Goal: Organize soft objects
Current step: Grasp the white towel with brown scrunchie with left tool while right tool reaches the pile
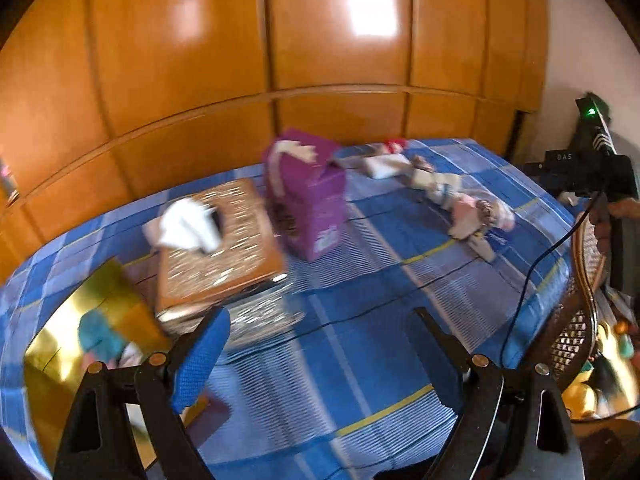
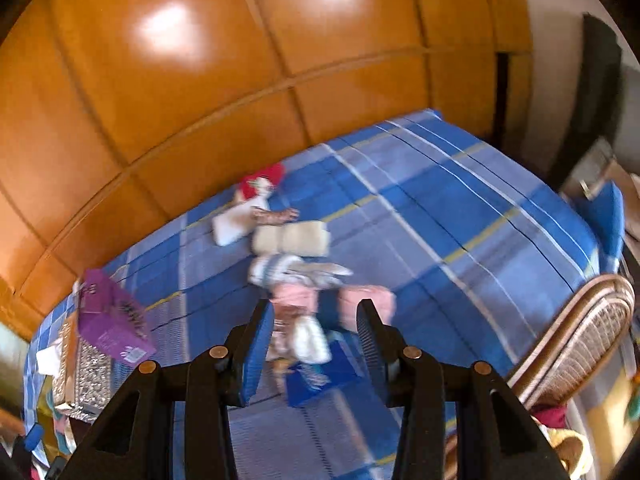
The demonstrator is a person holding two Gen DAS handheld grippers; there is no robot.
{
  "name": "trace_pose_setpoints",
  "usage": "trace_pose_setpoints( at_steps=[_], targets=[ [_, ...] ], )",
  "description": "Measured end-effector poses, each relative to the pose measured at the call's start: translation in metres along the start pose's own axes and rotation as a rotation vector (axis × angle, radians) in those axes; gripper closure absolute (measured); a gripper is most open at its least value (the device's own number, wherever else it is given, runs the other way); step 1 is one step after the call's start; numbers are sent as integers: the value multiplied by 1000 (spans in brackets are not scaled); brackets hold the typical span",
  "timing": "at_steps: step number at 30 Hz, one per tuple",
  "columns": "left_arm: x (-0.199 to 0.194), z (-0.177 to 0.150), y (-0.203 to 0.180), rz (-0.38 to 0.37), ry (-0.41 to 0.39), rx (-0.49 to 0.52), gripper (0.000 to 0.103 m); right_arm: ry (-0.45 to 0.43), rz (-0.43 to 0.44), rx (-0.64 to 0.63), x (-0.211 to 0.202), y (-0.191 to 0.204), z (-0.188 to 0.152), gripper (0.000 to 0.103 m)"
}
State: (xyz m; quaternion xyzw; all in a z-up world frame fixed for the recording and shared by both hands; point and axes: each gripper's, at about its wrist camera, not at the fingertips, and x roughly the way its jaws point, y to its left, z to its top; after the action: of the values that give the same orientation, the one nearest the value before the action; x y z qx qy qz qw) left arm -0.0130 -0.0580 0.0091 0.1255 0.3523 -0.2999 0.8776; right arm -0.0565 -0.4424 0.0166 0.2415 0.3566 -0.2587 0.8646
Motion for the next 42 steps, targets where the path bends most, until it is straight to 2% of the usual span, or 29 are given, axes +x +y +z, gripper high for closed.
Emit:
trace_pose_setpoints(
  at_steps=[4, 8, 10, 14, 17, 18, 19, 20, 21, 22, 24, 26, 30, 32, 38, 42],
  targets=[
    [24, 16, -21, -54, 34, 41, 13, 60, 9, 20, 10, -17, -1, 60],
    [36, 22, -36, -85, 48, 69, 13, 177, 103, 41, 35, -17, 1, 53],
    [40, 23, -39, -97, 57, 75, 13, 201, 127, 26, 42, -10, 0, 53],
    [47, 21, -43, -115, 79, 76, 13, 266, 83, -6, 69, 6, 3, 47],
    [52, 21, -43, -119, 87, 71, 13, 320, 90, -3, 92, 18, 3, 45],
    [54, 21, -42, -120, 91, 66, 13, 338, 126, 4, 95, 21, 2, 43],
    [55, 21, -40, -123, 94, 61, 13, 356, 228, 26, 97, 25, 1, 43],
    [57, 22, -39, -127, 97, 57, 13, 379, 376, 50, 96, 31, -1, 43],
    [59, 22, -38, -130, 100, 54, 13, 393, 469, 51, 93, 38, -2, 43],
    [62, 24, -38, -132, 105, 50, 13, 378, 473, 26, 89, 44, -2, 43],
    [69, 27, -37, -143, 118, 38, 13, 332, 421, -16, 80, 49, -2, 43],
    [74, 30, -38, -155, 125, 30, 13, 314, 397, 1, 76, 42, -1, 43],
    [89, 42, -46, -164, 129, 32, 13, 276, 276, 15, 74, 22, 2, 43],
    [96, 48, -51, -164, 125, 42, 13, 274, 244, 27, 73, 12, 1, 43],
    [133, 78, -79, -152, 153, 123, 13, 240, 189, 54, 63, -16, 5, 43],
    [152, 93, -98, -149, 146, 117, 12, 227, 170, 52, 69, -17, 4, 43]
  ],
)
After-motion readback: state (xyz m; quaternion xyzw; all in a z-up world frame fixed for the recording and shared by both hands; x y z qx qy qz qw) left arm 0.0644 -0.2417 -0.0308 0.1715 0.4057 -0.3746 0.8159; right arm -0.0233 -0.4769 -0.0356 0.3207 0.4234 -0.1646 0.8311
